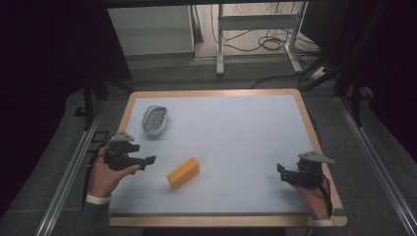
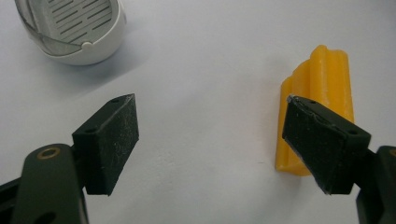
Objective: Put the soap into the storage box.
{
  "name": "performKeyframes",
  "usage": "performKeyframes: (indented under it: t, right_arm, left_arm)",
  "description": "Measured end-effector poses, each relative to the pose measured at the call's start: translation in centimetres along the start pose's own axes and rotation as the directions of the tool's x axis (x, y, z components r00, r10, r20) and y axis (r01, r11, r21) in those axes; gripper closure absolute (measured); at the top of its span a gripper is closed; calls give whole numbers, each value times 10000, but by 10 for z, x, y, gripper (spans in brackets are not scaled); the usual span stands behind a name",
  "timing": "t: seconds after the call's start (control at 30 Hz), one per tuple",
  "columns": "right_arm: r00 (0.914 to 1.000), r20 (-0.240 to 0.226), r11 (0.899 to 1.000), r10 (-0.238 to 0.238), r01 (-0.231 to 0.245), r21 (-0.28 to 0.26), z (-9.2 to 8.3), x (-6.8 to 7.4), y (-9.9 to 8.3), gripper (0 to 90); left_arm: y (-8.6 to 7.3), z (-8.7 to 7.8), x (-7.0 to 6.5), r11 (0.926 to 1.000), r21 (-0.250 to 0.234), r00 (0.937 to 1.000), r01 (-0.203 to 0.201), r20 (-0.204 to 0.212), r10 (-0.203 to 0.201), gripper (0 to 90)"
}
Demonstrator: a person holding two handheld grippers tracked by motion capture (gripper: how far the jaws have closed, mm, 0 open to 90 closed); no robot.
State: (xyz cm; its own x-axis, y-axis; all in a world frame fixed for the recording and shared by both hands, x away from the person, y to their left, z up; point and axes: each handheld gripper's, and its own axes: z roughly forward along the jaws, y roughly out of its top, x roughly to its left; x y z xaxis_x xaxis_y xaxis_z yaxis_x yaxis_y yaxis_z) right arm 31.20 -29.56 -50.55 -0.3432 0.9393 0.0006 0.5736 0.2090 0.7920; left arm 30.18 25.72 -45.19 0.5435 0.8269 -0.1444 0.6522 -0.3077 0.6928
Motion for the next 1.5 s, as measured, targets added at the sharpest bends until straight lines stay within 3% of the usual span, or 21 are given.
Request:
performKeyframes:
  t: [0.8,1.13,1.5]
  right_arm:
    - [10000,22,9999,28,-28,116,1,-2,-2,90]
    - [10000,38,9998,-34,33,197,2,-2,-3,90]
    - [10000,80,9996,2,-4,266,3,-4,-4,90]
  left_arm:
    - [17,10,-23,9965,346,9968,-755,304,745,184]
    - [23,17,-35,9930,386,9931,-1120,402,1105,184]
    - [26,27,-47,9857,740,9874,-1513,583,1471,180]
